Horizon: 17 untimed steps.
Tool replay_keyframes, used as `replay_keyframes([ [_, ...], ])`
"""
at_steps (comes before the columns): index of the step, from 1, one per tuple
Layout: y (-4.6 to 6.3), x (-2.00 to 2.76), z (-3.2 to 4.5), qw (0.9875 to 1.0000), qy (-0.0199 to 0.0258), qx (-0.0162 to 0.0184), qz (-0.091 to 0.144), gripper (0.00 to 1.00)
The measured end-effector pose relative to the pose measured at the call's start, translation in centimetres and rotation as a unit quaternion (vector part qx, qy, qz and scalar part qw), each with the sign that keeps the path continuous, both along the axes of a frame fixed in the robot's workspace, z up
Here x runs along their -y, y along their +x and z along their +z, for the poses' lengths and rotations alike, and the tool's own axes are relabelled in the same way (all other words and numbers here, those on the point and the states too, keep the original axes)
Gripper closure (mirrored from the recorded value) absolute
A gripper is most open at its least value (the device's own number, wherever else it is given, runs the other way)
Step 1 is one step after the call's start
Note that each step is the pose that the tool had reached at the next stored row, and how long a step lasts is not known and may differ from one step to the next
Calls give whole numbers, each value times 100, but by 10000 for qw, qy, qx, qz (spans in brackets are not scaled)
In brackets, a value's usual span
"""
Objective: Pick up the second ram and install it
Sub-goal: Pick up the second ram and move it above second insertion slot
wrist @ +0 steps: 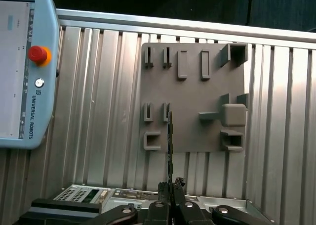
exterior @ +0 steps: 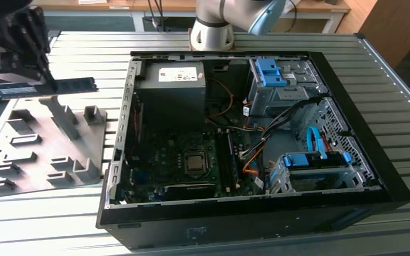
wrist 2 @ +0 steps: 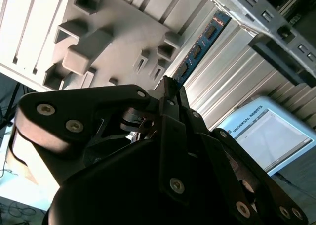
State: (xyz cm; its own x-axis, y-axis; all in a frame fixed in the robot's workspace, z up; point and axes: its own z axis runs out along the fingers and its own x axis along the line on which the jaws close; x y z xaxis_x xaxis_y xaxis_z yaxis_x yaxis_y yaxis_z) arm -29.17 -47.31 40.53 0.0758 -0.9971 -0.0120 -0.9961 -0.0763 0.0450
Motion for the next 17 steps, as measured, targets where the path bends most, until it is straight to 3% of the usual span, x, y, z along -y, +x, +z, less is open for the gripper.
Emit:
replay_keyframes([
  [17,616,0,-3,10000,0,-4,0,86],
])
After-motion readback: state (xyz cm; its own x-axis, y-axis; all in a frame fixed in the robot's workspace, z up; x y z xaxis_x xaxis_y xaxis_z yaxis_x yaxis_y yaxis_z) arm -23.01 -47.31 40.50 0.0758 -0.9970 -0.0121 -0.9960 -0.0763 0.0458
